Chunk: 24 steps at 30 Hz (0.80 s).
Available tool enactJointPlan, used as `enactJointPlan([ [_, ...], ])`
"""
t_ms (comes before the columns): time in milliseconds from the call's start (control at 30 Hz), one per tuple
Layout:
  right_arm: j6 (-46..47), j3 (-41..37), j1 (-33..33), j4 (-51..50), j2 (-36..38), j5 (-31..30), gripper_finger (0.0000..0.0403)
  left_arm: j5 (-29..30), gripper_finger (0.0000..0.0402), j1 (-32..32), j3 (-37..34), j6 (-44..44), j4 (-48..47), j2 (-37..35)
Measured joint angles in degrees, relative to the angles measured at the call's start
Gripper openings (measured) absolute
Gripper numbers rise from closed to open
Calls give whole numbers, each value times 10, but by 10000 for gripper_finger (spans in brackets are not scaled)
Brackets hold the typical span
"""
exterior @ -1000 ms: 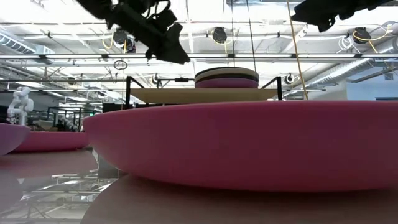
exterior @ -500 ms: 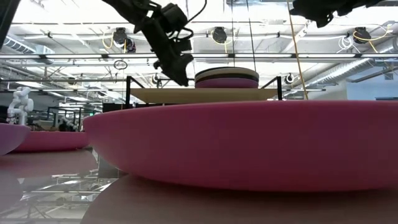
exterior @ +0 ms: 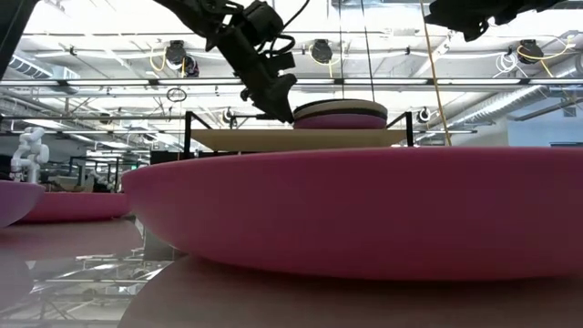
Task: Place and stack plates onto a shelf
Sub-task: Adjust the plates on the shelf, then put the light pink plate on the shelf
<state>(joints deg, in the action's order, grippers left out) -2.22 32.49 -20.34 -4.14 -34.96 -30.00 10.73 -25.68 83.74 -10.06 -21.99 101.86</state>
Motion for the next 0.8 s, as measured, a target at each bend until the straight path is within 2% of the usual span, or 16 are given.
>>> enactJointPlan([
  [267, 0, 0, 0, 0, 0, 0, 155, -25, 161, 0, 0, -10, 24, 0],
  [433, 13, 0, 0, -12, 0, 0, 155, -15, 161, -2, -1, -17, -7, -8],
  [667, 20, 0, 0, -30, 0, 0, 155, 4, 161, -8, -1, 4, -89, -80],
  [800, 22, 0, 0, -37, 0, 0, 155, 3, 161, 11, -11, 10, -70, -138],
])
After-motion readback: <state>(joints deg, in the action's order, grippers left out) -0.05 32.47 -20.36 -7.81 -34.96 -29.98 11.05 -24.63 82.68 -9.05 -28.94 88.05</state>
